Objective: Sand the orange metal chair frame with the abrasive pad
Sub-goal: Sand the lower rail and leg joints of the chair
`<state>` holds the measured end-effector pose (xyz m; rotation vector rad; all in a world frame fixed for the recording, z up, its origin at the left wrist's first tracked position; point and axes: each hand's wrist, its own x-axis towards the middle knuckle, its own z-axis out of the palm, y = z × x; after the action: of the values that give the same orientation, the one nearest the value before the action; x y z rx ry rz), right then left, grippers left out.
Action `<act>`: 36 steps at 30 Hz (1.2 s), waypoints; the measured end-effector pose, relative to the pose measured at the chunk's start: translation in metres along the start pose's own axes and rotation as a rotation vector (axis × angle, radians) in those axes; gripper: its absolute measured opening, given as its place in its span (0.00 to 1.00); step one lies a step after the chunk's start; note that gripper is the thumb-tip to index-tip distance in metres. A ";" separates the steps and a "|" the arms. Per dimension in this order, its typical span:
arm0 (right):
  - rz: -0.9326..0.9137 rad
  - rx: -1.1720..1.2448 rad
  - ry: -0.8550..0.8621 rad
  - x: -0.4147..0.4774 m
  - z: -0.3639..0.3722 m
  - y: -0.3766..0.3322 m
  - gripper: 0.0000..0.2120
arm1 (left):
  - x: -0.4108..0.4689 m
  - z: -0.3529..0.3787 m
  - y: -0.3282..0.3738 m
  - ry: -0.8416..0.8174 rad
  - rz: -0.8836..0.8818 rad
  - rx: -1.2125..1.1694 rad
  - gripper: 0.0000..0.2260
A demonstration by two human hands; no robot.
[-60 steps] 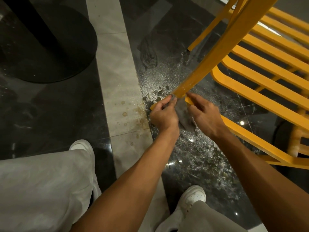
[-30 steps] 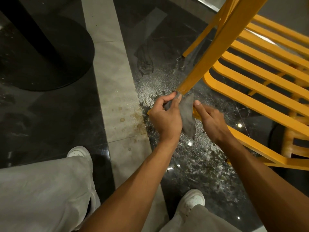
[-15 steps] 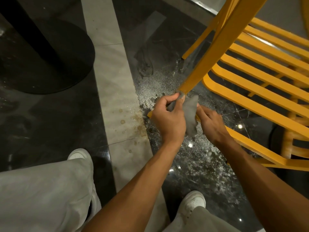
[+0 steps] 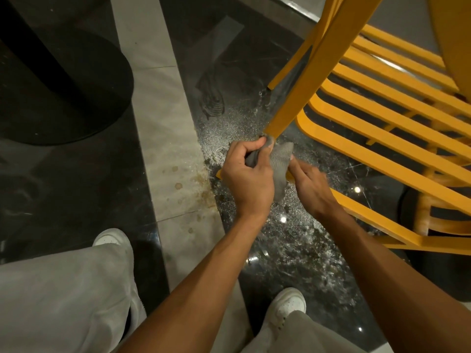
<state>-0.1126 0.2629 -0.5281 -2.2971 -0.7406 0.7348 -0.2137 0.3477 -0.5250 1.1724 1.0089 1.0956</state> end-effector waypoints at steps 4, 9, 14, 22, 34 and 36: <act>0.009 -0.034 0.010 0.001 0.002 0.000 0.21 | 0.003 0.005 0.014 -0.016 0.120 0.002 0.04; 0.013 0.014 -0.017 0.001 0.000 0.002 0.26 | 0.005 0.001 0.009 0.001 0.094 0.014 0.03; -0.025 -0.032 -0.033 0.004 0.004 0.008 0.33 | 0.014 0.004 0.018 -0.016 0.252 0.004 0.03; 0.092 0.129 -0.036 0.000 -0.003 -0.005 0.38 | 0.014 -0.008 0.000 -0.068 0.261 0.120 0.03; 0.153 0.261 -0.065 -0.002 -0.010 -0.005 0.31 | 0.017 -0.004 0.002 -0.107 0.391 0.128 0.03; 0.144 0.261 -0.071 -0.001 -0.009 -0.004 0.37 | 0.020 0.001 0.018 -0.094 0.478 0.083 0.03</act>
<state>-0.1091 0.2616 -0.5191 -2.1101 -0.4813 0.9256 -0.2108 0.3682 -0.5076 1.5674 0.7225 1.3624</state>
